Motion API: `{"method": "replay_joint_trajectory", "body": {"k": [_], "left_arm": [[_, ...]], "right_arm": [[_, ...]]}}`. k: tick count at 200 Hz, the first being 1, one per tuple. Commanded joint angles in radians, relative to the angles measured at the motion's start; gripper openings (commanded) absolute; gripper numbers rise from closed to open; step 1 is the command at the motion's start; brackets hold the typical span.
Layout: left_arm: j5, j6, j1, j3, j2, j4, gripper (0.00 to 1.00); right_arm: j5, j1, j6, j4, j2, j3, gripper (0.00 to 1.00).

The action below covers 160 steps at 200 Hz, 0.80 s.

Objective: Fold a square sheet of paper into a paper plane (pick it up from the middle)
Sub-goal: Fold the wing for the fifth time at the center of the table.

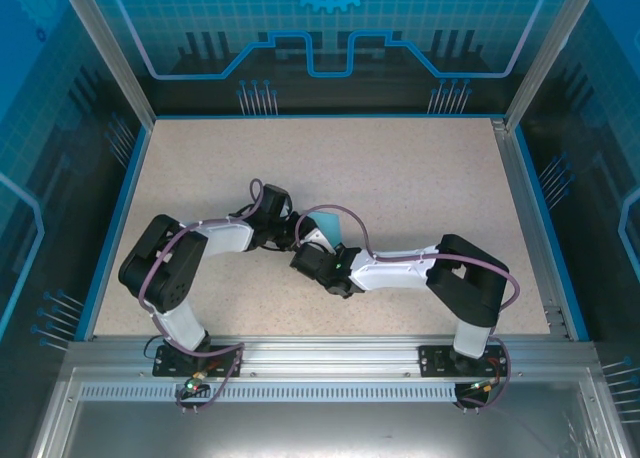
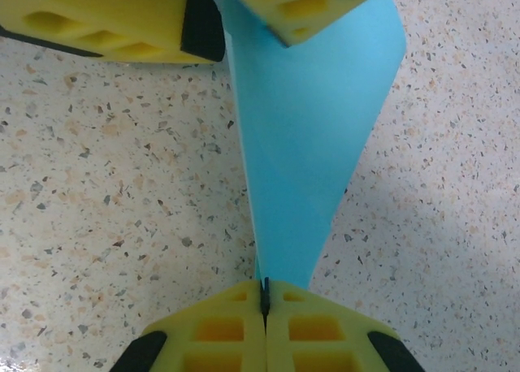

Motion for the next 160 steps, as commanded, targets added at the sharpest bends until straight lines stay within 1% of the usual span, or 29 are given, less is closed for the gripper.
{"method": "replay_joint_trajectory", "body": {"k": [1, 33, 53, 88, 116, 129, 143, 160], "left_arm": [[-0.004, 0.026, 0.012, 0.047, -0.007, -0.059, 0.40], [0.008, 0.048, 0.027, 0.085, 0.023, -0.108, 0.41], [0.007, 0.054, 0.032, 0.096, 0.032, -0.124, 0.39], [0.003, 0.086, 0.033, 0.132, 0.048, -0.176, 0.27], [0.004, 0.114, 0.034, 0.149, 0.053, -0.216, 0.24], [0.002, 0.118, 0.035, 0.147, 0.054, -0.224, 0.27], [-0.010, 0.115, 0.036, 0.140, 0.047, -0.234, 0.35], [-0.014, 0.106, 0.036, 0.129, 0.043, -0.230, 0.40]], "right_arm": [[0.017, 0.004, 0.004, 0.018, -0.008, -0.015, 0.05], [0.006, 0.004, -0.008, 0.050, -0.018, -0.038, 0.06], [0.000, 0.004, -0.018, 0.067, -0.022, -0.053, 0.07], [-0.008, 0.003, -0.027, 0.072, -0.019, -0.052, 0.09], [-0.014, -0.002, -0.020, 0.075, -0.024, -0.054, 0.09], [-0.024, -0.005, -0.023, 0.082, -0.029, -0.059, 0.08], [-0.027, -0.009, -0.024, 0.082, -0.034, -0.058, 0.07], [-0.035, -0.012, -0.026, 0.099, -0.046, -0.070, 0.07]]}}
